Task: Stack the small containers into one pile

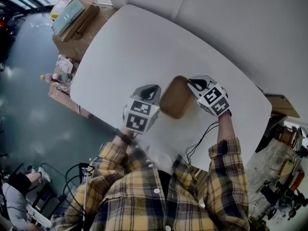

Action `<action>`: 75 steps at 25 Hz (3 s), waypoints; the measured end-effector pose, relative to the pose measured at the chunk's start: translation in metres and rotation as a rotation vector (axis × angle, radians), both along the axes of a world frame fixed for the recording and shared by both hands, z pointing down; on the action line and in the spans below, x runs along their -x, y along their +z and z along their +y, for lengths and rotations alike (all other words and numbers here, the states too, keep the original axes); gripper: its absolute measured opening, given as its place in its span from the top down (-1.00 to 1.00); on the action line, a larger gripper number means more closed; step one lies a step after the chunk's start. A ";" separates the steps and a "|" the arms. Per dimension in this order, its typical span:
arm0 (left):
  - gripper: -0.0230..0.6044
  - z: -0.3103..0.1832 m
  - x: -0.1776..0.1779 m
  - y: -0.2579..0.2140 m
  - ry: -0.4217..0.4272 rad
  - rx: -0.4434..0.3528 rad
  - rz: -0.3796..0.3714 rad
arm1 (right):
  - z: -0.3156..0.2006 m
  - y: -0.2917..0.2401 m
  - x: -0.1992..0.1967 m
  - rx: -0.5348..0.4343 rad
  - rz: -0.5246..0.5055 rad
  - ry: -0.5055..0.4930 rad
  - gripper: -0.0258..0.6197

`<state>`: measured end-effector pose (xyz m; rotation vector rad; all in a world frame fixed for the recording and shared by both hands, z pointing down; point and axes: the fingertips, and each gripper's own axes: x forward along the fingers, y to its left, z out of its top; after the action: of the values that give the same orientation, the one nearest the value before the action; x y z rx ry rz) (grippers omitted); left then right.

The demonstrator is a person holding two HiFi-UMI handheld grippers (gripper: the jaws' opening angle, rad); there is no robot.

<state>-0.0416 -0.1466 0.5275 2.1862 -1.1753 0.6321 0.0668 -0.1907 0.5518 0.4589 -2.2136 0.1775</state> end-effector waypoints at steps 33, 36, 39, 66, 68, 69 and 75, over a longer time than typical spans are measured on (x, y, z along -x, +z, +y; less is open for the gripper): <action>0.85 -0.003 -0.012 -0.005 0.031 0.004 0.024 | 0.001 0.029 -0.004 -0.302 0.136 0.221 0.37; 0.85 -0.003 -0.013 -0.009 0.044 -0.008 0.026 | -0.001 0.024 -0.007 -0.270 0.119 0.267 0.27; 0.85 -0.004 -0.015 -0.015 0.055 -0.024 0.029 | -0.003 0.011 -0.008 -0.256 0.078 0.312 0.27; 0.85 0.015 -0.098 -0.154 0.306 -0.376 0.155 | 0.072 -0.213 -0.030 -0.439 -0.580 0.720 0.60; 0.85 0.019 -0.102 -0.164 0.317 -0.399 0.179 | 0.079 -0.219 -0.031 -0.473 -0.574 0.735 0.68; 0.85 0.021 -0.103 -0.167 0.318 -0.403 0.196 | 0.082 -0.222 -0.032 -0.489 -0.571 0.742 0.73; 0.85 0.034 -0.110 -0.187 0.360 -0.462 0.272 | 0.100 -0.235 -0.032 -0.518 -0.596 0.757 0.85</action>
<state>0.0680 -0.1123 0.3410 2.8039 -0.8496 0.1946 0.0985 -0.0906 0.3170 1.7123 -2.5334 0.1446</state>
